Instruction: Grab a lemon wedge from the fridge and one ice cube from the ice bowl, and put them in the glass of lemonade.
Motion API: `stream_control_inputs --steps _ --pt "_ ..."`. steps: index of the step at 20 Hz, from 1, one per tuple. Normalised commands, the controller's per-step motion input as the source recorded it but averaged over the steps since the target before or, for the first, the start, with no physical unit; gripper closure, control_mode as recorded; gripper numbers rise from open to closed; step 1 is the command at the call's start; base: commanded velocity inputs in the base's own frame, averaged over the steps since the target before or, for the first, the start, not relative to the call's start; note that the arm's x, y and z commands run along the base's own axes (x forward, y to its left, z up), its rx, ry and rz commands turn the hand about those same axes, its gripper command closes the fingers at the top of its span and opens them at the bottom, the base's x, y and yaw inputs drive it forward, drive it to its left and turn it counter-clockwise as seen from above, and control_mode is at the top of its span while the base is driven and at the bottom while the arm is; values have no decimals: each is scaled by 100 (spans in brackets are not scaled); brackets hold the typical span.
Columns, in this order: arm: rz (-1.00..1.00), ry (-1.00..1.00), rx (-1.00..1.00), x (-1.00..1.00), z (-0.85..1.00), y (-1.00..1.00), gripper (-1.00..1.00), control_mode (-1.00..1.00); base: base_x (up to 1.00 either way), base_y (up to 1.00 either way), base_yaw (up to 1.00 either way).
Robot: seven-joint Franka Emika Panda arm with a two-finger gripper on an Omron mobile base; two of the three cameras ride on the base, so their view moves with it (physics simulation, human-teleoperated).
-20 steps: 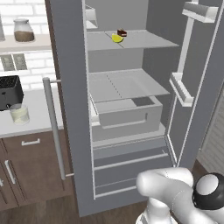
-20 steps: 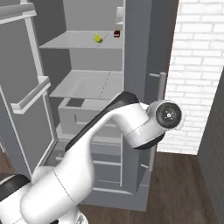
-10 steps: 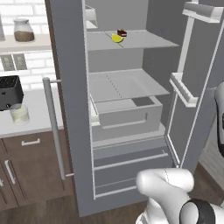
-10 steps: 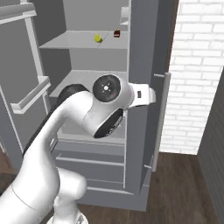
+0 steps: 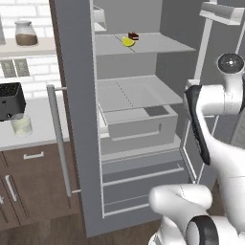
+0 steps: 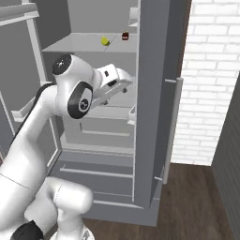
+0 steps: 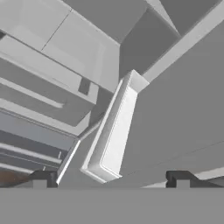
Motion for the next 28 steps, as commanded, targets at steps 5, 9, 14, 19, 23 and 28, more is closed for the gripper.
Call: stream_control_inputs --steps 5,9,14,19,23,28 --pt "0 41 -14 100 2 -15 -100 -100 0 0 0" --pt "-1 27 -3 74 0 -96 -100 -100 0 0 0" --pt "-12 20 -3 8 -29 -100 -100 -100 0 0 0" --pt "0 -14 -17 -68 -8 -24 -100 -100 0 0 0" --pt "6 -60 -22 -77 30 100 -100 -100 0 0 0" --pt "-1 -41 -2 -85 4 100 -100 -100 0 0 0"
